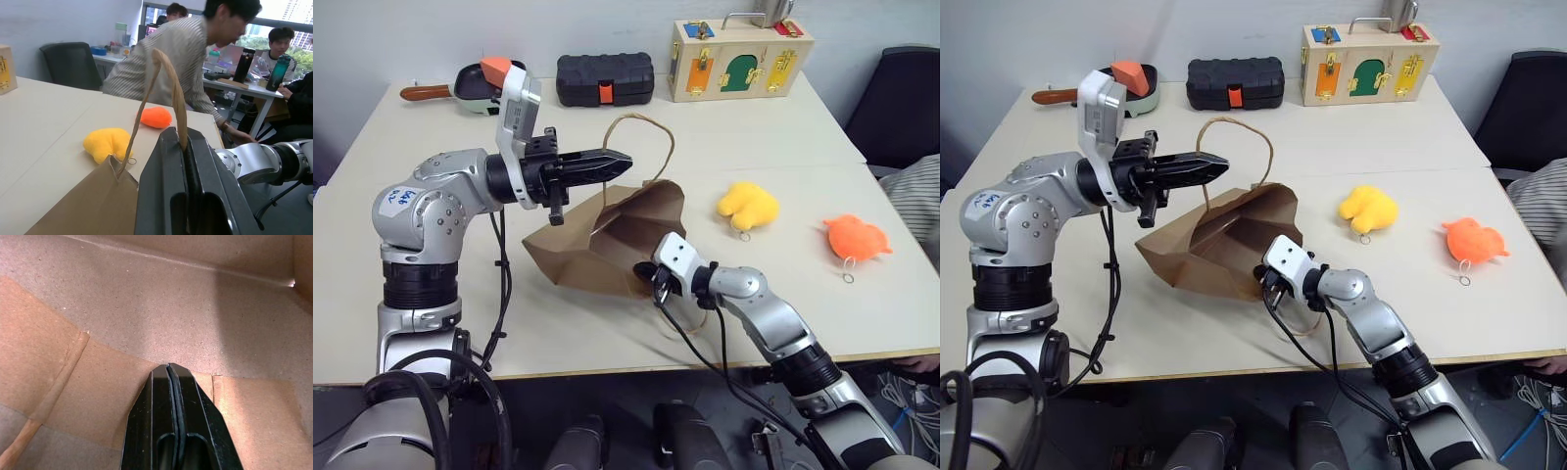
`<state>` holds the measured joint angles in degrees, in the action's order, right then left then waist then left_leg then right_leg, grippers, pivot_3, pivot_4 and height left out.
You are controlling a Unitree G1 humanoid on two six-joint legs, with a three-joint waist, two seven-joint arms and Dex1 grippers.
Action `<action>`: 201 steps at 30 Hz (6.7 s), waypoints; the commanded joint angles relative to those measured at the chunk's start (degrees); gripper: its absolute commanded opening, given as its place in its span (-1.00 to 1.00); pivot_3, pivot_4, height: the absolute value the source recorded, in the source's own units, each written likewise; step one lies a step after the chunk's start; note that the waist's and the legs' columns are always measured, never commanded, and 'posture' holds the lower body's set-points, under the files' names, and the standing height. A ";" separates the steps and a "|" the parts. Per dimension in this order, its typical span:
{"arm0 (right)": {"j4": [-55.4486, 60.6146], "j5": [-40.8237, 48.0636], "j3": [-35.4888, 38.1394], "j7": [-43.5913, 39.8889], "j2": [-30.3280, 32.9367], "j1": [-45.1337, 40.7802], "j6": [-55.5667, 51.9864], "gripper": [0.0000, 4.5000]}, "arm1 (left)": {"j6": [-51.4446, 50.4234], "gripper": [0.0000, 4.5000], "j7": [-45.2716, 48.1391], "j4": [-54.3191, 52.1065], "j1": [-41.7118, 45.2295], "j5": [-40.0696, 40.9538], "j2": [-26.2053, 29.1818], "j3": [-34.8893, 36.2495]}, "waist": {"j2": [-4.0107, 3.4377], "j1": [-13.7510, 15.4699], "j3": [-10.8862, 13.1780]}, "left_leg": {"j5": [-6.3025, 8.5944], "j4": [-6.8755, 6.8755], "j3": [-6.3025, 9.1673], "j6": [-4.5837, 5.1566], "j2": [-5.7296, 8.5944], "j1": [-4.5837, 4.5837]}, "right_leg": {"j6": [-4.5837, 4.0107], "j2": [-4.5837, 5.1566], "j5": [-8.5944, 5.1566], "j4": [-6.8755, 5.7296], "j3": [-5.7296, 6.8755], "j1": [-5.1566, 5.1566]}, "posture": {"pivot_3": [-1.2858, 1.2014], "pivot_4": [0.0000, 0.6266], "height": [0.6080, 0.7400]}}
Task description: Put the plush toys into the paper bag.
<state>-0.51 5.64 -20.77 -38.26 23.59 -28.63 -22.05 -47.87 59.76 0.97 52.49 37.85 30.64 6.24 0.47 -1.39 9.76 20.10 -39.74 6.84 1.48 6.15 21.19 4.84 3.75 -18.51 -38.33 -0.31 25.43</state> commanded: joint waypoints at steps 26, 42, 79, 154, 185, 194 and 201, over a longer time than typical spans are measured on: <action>-2.89 -9.02 12.08 1.29 25.74 -1.91 9.92 0.01 | 9.29 -1.00 0.71 -3.80 -6.84 -5.98 -0.18 -8.79 | -0.03 1.17 -0.01 | 0.02 0.19 -0.04 -0.02 0.04 0.07 | 0.00 -0.05 0.00 0.34 -0.14 0.06 | 0.03 -0.52 1.00; -50.88 -35.95 -2.57 18.57 18.77 -23.49 44.02 0.40 | 8.24 -1.00 -0.63 -4.27 -6.47 -5.33 -0.11 -7.74 | -0.04 -0.27 0.00 | 0.01 0.03 -0.14 -0.03 -0.01 0.01 | -0.01 -0.10 0.00 0.31 -0.18 0.06 | 0.03 -0.52 1.00; -10.24 -32.70 -7.20 3.36 2.41 -14.47 40.95 -0.98 | 5.44 -1.00 0.99 -5.10 -4.85 -1.88 -1.28 -6.77 | -0.08 -0.41 0.02 | 0.03 -0.05 0.08 -0.07 -0.01 0.06 | -0.01 -0.19 -0.01 0.23 -0.11 0.13 | 0.03 -0.52 1.00; 13.63 8.48 7.98 -6.77 9.92 -4.87 -3.28 -0.90 | 3.94 -1.00 -2.71 -6.38 -6.38 1.19 0.50 -3.46 | -0.15 1.25 0.00 | 0.07 0.00 0.20 -0.10 0.02 0.08 | -0.02 -0.19 0.00 0.34 -0.14 0.04 | 0.03 -0.52 1.00; -16.99 4.17 7.48 0.86 -21.27 -17.49 -1.22 -0.90 | 1.62 -1.00 -1.27 -9.31 -8.80 3.67 1.34 -4.05 | -0.19 -1.06 -0.01 | 0.07 -0.03 0.32 -0.11 0.01 0.00 | -0.03 -0.19 0.00 -0.20 -0.04 0.13 | 0.03 -0.52 1.00; -9.17 8.16 9.64 -2.50 -19.30 -13.50 -4.48 0.49 | 3.38 -1.00 -1.15 -7.12 -9.69 2.19 2.12 -3.62 | -0.20 -1.88 -0.01 | 0.07 -0.02 0.34 -0.12 -0.01 -0.02 | -0.03 -0.20 0.00 -0.21 -0.04 0.14 | 0.03 -0.52 1.00; 6.05 13.72 10.62 -8.01 -11.29 -6.35 -10.68 0.99 | 3.59 -1.00 -1.44 -5.83 -10.18 2.38 3.12 -2.23 | -0.20 -1.53 -0.01 | 0.07 0.00 0.40 -0.11 0.01 0.00 | -0.03 -0.18 0.00 -0.19 -0.05 0.13 | 0.03 -0.52 1.00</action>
<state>0.54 17.13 -11.52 -44.69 11.05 -35.48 -31.29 -45.16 58.17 -4.68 42.14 40.00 32.81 2.24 0.28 -2.92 9.74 20.17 -39.69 7.23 1.37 6.17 21.20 4.81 3.57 -18.51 -38.52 -0.36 25.55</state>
